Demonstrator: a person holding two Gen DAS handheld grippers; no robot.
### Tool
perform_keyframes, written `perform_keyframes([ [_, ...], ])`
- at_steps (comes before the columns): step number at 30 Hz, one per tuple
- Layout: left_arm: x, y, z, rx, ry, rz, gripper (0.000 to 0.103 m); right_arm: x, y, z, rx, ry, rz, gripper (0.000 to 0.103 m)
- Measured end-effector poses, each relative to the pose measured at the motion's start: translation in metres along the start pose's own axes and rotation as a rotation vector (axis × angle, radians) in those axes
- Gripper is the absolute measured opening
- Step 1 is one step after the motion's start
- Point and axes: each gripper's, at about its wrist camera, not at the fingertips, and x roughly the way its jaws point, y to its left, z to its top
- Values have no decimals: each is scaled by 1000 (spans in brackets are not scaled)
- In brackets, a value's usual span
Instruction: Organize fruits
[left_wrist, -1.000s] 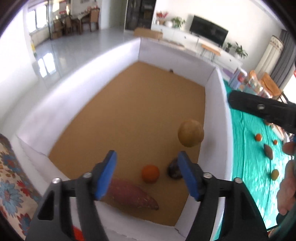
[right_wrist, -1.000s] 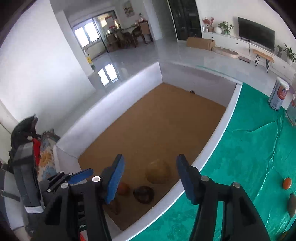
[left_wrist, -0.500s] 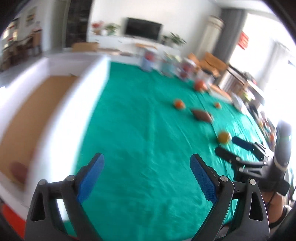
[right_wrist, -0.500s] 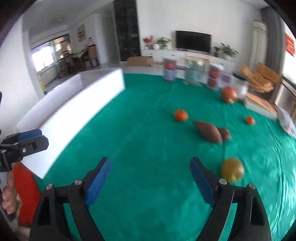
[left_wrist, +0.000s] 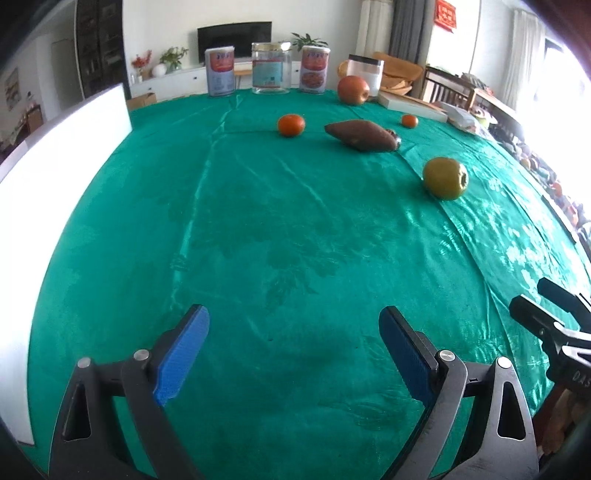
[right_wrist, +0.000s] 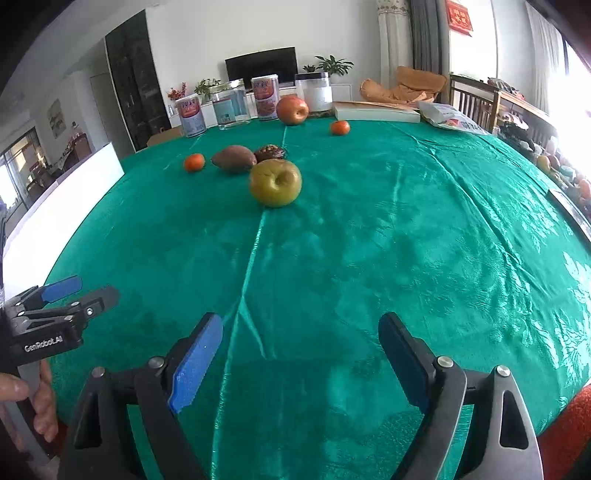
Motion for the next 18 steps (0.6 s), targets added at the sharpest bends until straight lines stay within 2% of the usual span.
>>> perform_keyframes([
  [2,-1,-1,3,6,-19,-7,95,4,12,-10,-33,3,9,86],
  [8,5,-12,-2,66,9,28,97,12,26,-16,-66,12,4,87],
  [15,7,-16,-2,72,16,38,103,18,35,-22,-102,0,-20,101],
  [18,6,-16,-3,69,11,42,103,19,38,-23,-102,-6,-21,103],
])
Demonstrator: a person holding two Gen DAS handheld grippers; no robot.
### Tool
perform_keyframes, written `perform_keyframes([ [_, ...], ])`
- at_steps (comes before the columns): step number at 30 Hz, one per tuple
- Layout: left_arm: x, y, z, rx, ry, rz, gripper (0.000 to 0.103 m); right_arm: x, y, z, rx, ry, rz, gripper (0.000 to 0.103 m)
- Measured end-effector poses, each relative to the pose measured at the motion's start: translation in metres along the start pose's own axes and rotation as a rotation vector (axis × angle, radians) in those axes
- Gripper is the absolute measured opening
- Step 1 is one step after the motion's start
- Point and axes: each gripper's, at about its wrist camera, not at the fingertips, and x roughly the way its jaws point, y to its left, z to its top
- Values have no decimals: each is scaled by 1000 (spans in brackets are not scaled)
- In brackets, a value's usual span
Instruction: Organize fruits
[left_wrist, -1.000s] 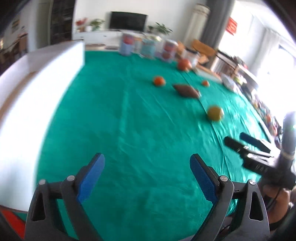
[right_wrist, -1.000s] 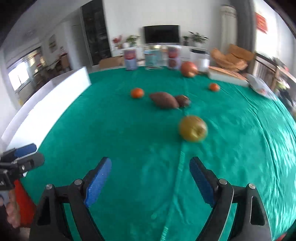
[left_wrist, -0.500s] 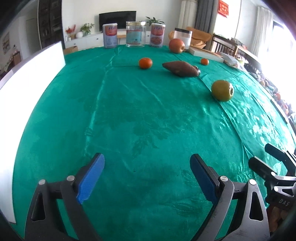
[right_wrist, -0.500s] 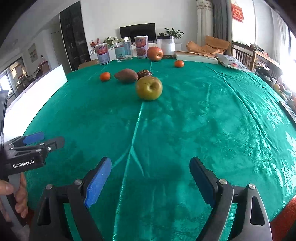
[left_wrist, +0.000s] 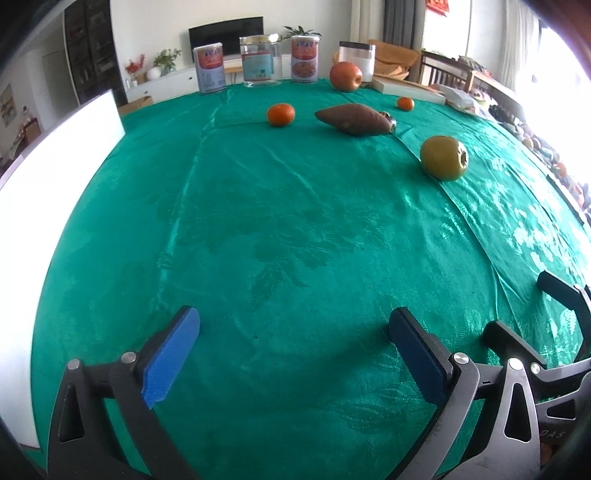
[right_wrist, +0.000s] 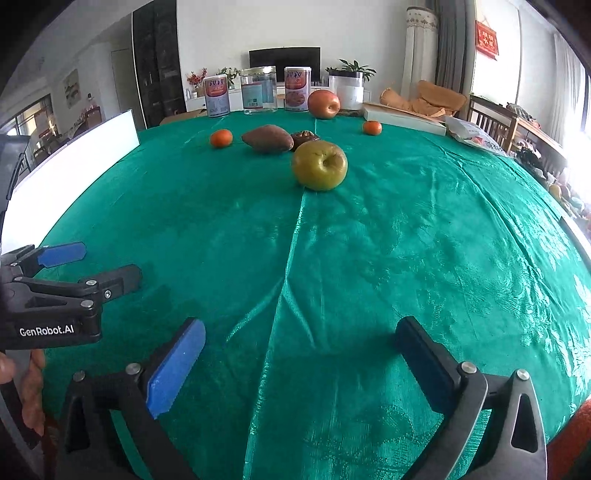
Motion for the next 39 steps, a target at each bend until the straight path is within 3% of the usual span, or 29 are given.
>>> perform_keyframes([
  [39,1,-1,0,-2,-4,5,103,1,-1,1,-2,-4,-7,103],
])
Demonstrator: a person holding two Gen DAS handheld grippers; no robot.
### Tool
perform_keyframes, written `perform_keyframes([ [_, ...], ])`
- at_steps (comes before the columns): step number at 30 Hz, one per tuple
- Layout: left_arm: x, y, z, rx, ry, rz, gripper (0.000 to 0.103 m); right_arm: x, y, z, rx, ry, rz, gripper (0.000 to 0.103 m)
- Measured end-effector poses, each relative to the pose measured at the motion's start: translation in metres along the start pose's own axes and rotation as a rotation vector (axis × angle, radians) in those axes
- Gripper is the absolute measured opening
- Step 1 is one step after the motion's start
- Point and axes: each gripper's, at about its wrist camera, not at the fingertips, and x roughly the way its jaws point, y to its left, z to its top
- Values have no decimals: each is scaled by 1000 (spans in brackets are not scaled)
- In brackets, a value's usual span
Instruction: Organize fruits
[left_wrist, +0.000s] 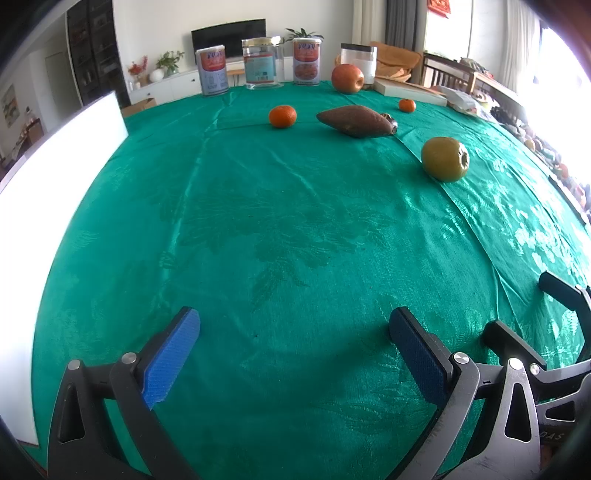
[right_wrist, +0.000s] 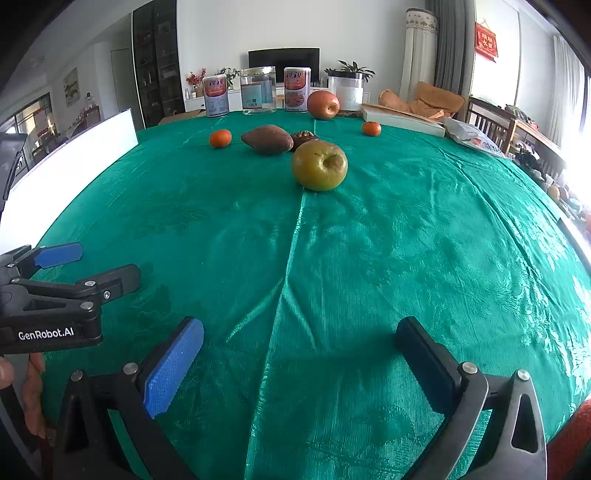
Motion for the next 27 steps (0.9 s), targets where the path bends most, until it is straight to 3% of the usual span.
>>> perform_keyframes([
  [15,1,0,0,-3,1,-2,103,-1,0,0,2,0,-1,103],
  [18,1,1,7,-12,54,-20,102,-1,-1,0,2,0,-1,103],
  [21,5,1,41,-74,162,-154,100,-1,-1,0,1,-2,-1,103],
  [25,10,-9,123,-167,143,-290,100,-1,-1,-1,-1,-1,0,103],
  [27,28,-18,160,-187,154,-296,100,-2,-2,-2,-3,0,2,103],
])
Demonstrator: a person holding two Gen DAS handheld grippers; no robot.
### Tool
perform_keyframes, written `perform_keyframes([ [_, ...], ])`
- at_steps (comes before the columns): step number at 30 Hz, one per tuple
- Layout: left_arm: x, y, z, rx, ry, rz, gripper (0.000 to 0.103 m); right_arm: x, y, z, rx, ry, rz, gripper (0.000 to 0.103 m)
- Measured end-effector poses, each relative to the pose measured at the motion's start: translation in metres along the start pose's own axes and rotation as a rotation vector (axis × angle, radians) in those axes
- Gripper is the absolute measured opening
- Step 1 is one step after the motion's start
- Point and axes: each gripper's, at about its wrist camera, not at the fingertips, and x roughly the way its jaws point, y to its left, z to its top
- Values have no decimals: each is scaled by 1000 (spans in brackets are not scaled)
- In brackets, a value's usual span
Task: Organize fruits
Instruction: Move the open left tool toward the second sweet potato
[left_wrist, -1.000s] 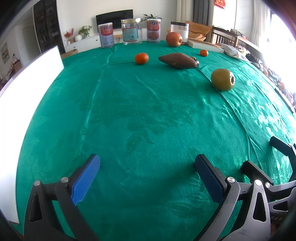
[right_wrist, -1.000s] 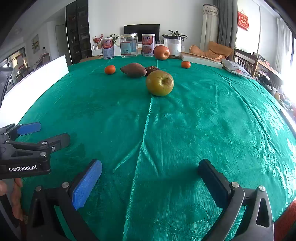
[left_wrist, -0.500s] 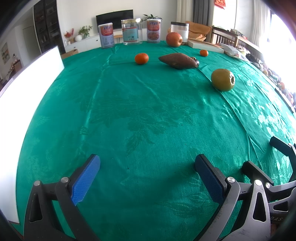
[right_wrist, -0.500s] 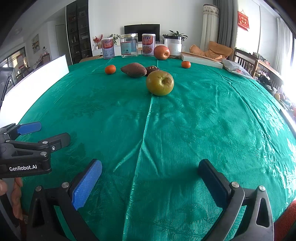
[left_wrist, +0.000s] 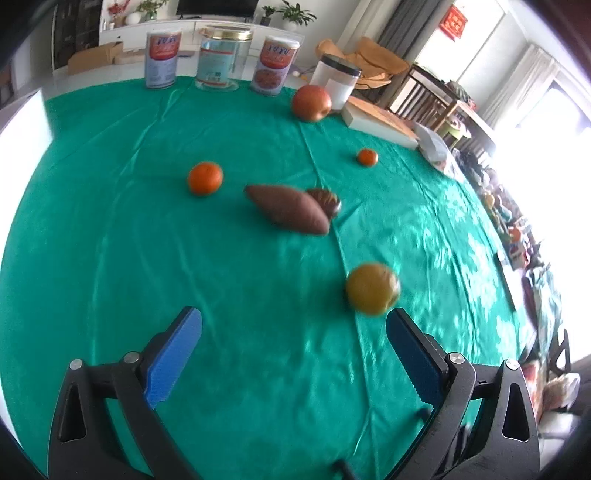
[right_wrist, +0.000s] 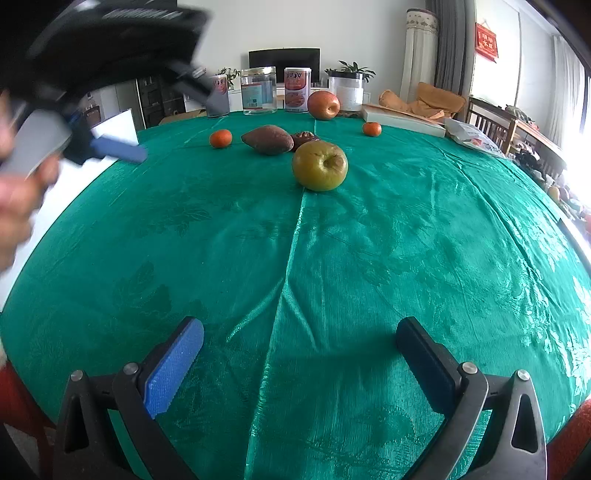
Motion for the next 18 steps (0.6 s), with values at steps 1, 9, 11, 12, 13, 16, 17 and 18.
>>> perform_keyframes([
  [1,12,-3,20,-25,0,19,100,0,0,0,-1,0,0,103],
  [9,74,10,55,-197,5,157,99,-2,0,1,-19,6,19,103],
  [11,66,18,41,-183,16,170,98,-3,0,1,-24,8,23,103],
  [12,57,26,30,-171,18,185,98,-3,0,1,-24,10,23,103],
  [13,47,35,18,-161,19,201,98,-3,0,1,-23,11,23,103],
  [16,19,64,-7,-167,16,240,98,-3,0,1,-22,13,22,103],
  [17,13,72,-9,-191,19,234,98,-3,0,2,-21,14,21,103],
  [18,9,78,-9,-221,22,217,98,-2,0,2,-20,14,21,103],
])
